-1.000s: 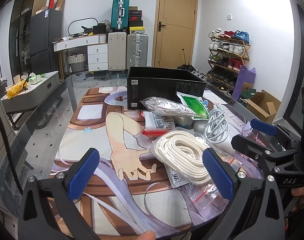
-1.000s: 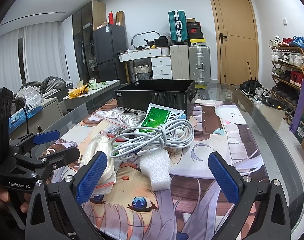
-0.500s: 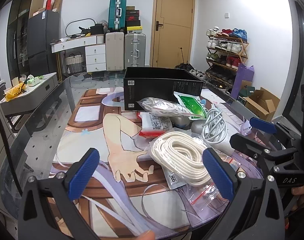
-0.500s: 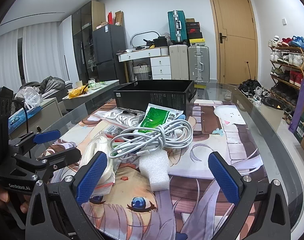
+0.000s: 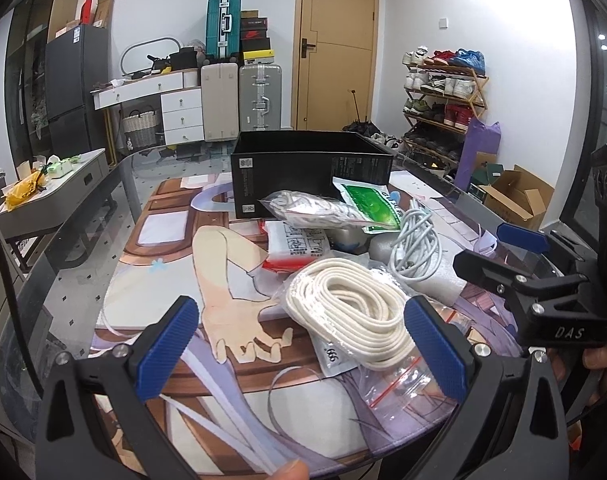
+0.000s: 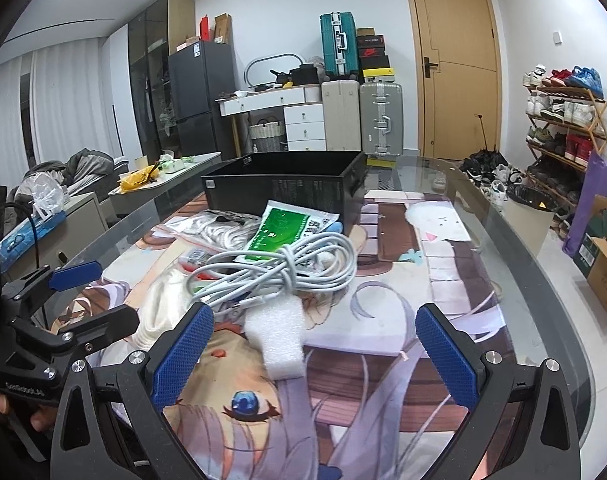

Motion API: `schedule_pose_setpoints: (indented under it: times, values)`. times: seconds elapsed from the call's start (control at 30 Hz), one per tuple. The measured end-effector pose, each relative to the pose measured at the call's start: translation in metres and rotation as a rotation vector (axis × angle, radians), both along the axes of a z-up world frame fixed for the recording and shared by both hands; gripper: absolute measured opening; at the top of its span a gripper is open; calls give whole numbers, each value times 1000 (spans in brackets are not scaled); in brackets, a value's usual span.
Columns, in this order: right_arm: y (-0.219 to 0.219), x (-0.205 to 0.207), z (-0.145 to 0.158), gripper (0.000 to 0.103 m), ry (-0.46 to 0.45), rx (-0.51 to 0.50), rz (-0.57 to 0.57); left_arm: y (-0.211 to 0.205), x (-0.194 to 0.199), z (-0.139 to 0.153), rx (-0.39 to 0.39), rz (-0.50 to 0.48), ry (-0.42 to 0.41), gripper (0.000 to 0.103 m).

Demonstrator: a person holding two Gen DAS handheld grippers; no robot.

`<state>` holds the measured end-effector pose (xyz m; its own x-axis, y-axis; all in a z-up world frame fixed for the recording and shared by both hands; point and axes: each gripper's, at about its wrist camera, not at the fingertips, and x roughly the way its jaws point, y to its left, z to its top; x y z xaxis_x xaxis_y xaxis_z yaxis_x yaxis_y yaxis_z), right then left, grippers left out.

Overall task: Organize soft objects
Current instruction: 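Grasp the bagged rope coil with left tool while right tool grasps foam block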

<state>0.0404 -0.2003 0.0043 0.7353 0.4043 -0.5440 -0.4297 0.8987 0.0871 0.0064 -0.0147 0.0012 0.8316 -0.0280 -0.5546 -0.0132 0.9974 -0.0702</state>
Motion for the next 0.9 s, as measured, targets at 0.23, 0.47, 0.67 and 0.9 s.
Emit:
schedule_pose_setpoints:
  times: [0.23, 0.47, 0.67, 0.9]
  values:
    - [-13, 4, -2, 103, 6, -13, -33, -12, 6, 3, -15, -44, 19, 103]
    - [-18, 5, -5, 103, 20, -9, -48, -26, 20, 6, -41, -63, 49, 103]
    - [-20, 7, -8, 102, 29, -16, -52, -33, 36, -2, 20, -47, 111, 103]
    - [-20, 11, -8, 102, 61, -12, -22, -17, 34, -11, 7, -35, 165, 103]
